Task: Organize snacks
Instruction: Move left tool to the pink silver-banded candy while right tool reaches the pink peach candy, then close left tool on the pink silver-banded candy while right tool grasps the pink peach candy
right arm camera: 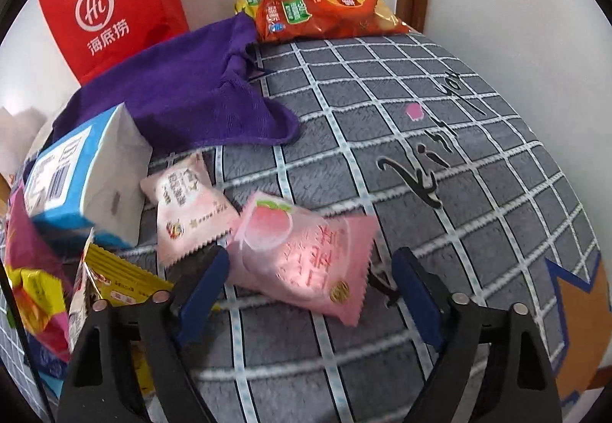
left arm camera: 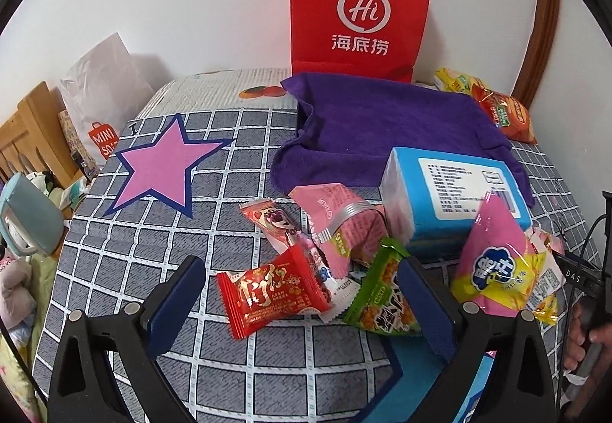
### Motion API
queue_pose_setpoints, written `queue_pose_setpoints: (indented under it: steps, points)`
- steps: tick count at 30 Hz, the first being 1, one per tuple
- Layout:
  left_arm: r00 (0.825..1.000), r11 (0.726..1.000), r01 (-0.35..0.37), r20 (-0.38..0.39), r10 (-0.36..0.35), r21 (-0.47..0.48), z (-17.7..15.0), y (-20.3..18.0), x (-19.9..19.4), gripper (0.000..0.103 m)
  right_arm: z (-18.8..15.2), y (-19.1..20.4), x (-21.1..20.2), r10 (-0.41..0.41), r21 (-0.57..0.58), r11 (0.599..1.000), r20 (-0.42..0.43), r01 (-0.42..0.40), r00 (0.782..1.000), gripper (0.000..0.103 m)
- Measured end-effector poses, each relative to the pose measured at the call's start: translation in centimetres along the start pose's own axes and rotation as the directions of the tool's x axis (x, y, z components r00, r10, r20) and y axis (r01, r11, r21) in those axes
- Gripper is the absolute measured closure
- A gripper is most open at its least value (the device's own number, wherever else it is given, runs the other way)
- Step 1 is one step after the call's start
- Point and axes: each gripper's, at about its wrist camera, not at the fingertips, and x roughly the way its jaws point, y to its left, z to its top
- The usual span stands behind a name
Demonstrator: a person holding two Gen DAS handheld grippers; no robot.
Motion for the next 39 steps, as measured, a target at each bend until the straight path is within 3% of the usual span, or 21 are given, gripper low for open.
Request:
queue_pose_setpoints:
  steps: [3, 5, 9, 22, 32, 38, 39]
  points:
    - [1.000, 1.000, 0.002, -0.007, -0.002, -0.030, 0.2, 0.7, 0.5, 0.003, 0.0, 0.1, 0.2, -0.005, -0.006, 1.000, 0.019, 0.005, 1.000, 0.017]
    - [1.000, 0.998, 0.019, -0.017, -0.020, -0.055, 0.3, 1.4, 0.9, 0.003, -0.3, 0.2, -0.1, -0.003, -0.043, 0.999, 0.046, 0.005, 0.999, 0.033]
    - [1.000, 0.998, 0.013, -0.019, -0.014, -0.064, 0.4, 2.0, 1.2, 0.003, -1.4, 0.0, -1.1, 0.010, -0.083, 0.996, 0.061, -0.005, 0.998, 0.041]
    - [0.998, 0.994, 0.049, -0.024, -0.051, -0.095, 0.4, 2.9, 1.8, 0.003, -2.7, -1.5, -5.7, 0.056, -0.015, 0.998, 0.109, -0.055, 0.992, 0.042]
    - [0.992, 0.992, 0.118, -0.027, -0.119, -0.037, 2.2, 0.3, 3.2, 0.003, -3.3, -0.6, -6.9, 0.070, -0.016, 0.998, 0.108, -0.068, 0.992, 0.041]
    - [0.991, 0.995, 0.096, -0.098, -0.093, 0.019, 2.4, -1.4, 5.9, 0.016, -3.6, -0.6, -7.2, 0.046, -0.028, 0.999, 0.097, -0.043, 0.994, 0.041]
    - [0.990, 0.995, 0.098, -0.105, -0.095, 0.019, 2.4, -1.5, 6.2, 0.027, -3.6, -0.6, -7.3, 0.046, -0.026, 0.999, 0.096, -0.044, 0.994, 0.041]
